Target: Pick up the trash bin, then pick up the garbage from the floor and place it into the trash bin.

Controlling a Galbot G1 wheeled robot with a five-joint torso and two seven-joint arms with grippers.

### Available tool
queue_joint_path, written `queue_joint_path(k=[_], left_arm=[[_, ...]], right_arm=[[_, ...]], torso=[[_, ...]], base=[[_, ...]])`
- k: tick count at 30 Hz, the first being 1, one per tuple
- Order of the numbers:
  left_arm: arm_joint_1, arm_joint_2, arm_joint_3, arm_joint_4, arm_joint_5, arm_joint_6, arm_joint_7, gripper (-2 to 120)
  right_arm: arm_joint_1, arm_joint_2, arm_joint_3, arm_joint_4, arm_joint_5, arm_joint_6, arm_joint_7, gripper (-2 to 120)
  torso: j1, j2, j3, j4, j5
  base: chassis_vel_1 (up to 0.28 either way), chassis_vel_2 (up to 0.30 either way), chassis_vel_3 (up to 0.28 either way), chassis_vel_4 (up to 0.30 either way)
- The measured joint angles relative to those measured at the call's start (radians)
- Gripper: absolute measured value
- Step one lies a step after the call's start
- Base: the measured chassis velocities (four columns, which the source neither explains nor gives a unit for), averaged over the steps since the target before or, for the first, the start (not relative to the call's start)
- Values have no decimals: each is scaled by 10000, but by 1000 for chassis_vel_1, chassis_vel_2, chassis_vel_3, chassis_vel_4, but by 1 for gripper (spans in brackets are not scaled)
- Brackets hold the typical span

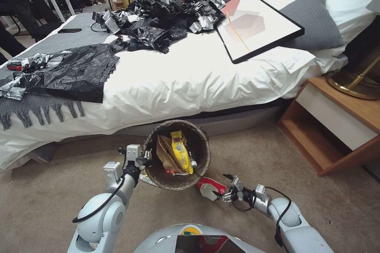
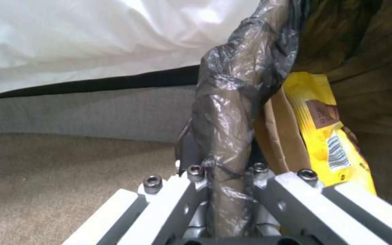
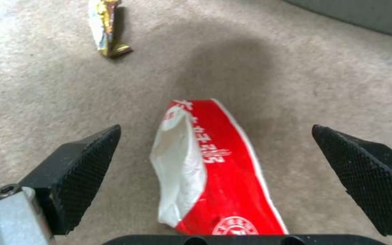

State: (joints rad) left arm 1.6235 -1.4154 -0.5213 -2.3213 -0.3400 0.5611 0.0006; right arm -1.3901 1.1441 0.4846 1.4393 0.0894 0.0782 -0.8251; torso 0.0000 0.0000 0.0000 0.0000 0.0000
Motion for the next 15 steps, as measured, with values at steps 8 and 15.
queue_joint_path(k=[8, 15], left_arm=[[24, 2, 19, 0, 39, 0, 3, 0], [37, -18, 31, 0, 74, 0, 6, 0]], right_arm=[[268, 250, -64, -432, -135, 128, -178, 100], [716, 422, -249, -1005, -332, 234, -186, 100]], torso=[[0, 0, 0, 0, 0], [0, 0, 0, 1, -1]], base=[[0, 0, 0, 0], [0, 0, 0, 0]])
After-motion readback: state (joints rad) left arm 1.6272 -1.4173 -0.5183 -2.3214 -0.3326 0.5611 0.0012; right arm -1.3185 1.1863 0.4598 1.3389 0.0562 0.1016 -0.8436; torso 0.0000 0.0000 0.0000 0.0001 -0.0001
